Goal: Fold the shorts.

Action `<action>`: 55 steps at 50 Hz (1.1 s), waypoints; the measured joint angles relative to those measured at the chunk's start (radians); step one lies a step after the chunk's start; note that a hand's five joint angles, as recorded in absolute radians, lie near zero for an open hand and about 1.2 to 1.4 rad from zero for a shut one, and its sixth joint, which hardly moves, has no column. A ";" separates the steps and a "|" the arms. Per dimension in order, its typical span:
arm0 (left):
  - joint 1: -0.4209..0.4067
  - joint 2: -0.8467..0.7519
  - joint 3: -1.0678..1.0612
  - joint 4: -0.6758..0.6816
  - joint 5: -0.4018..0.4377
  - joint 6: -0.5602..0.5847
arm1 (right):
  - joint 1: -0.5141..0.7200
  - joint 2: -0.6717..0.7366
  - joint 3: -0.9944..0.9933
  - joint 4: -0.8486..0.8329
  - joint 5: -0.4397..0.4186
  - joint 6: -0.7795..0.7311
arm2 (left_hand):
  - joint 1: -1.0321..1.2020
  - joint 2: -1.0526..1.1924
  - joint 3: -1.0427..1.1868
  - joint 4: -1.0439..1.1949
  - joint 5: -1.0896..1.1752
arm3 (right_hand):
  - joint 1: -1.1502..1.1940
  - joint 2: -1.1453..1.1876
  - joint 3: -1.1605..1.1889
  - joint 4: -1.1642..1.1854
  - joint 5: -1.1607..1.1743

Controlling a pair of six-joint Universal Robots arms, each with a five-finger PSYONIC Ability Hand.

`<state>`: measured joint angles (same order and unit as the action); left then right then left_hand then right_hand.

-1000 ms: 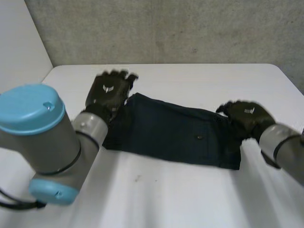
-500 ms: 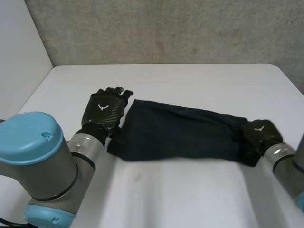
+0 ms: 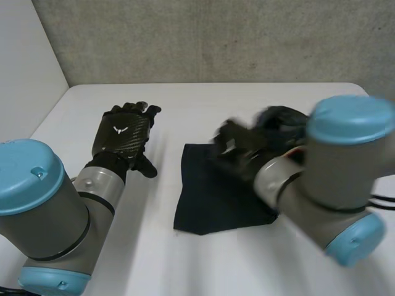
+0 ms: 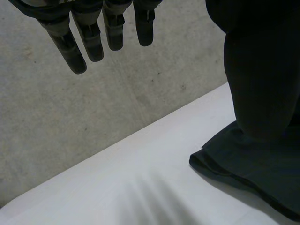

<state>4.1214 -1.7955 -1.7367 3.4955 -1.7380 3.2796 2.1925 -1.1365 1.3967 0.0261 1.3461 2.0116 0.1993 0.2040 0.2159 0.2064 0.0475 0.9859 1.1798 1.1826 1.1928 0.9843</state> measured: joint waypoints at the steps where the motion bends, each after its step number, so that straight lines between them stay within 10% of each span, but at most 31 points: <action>1: 0.002 0.000 0.001 0.000 -0.003 0.000 | 0.030 0.025 -0.013 0.018 -0.035 -0.003 | 0.000 0.000 0.000 0.000 0.000 | 0.010 0.000 0.000 0.000 0.011; 5: 0.007 0.000 0.006 0.000 -0.006 0.001 | 0.090 0.094 -0.041 0.079 -0.153 0.000 | 0.000 0.000 0.000 0.000 0.000 | -0.031 -0.046 -0.047 -0.052 -0.029; 7: 0.009 0.000 0.014 -0.002 -0.006 0.003 | 0.097 0.107 -0.046 0.099 -0.191 0.016 | 0.000 0.000 0.000 0.000 0.000 | -0.437 -0.535 -0.509 -0.516 -0.467; 14: 0.011 -0.005 0.069 -0.013 -0.001 0.006 | 0.067 0.062 -0.059 0.100 -0.232 0.241 | 0.000 0.000 0.000 0.000 0.000 | -0.779 -0.957 -0.971 -0.956 -0.914; 25: 0.002 -0.018 0.162 -0.010 -0.001 0.004 | -0.186 -0.137 -0.045 0.015 -0.008 0.812 | 0.000 0.000 0.000 0.000 0.000 | -0.779 -0.957 -0.971 -0.956 -0.914; 35: -0.044 -0.039 0.103 -0.006 -0.006 0.003 | -0.469 -0.134 0.135 0.013 0.057 0.563 | 0.000 0.000 0.000 0.000 0.000 | -0.746 -0.883 -0.879 -0.896 -0.857; 46: -0.058 -0.082 0.074 -0.002 -0.007 0.002 | -0.751 -0.094 0.371 -0.016 -0.281 0.384 | 0.000 0.000 0.000 0.000 0.000 | -0.683 -0.839 -0.828 -0.842 -0.808; 55: -0.060 -0.095 0.073 -0.001 -0.007 0.001 | -0.839 -0.048 0.391 -0.082 -0.372 0.394 | 0.000 0.000 0.000 0.000 0.000 | -0.525 -0.642 -0.648 -0.658 -0.644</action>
<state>4.0616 -1.8906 -1.6635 3.4945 -1.7454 3.2811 1.3531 -1.1840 1.7882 -0.0556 0.9745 2.4056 0.1993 0.2040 0.2159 0.2063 0.0475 0.4606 0.5375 0.5348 0.5348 0.3404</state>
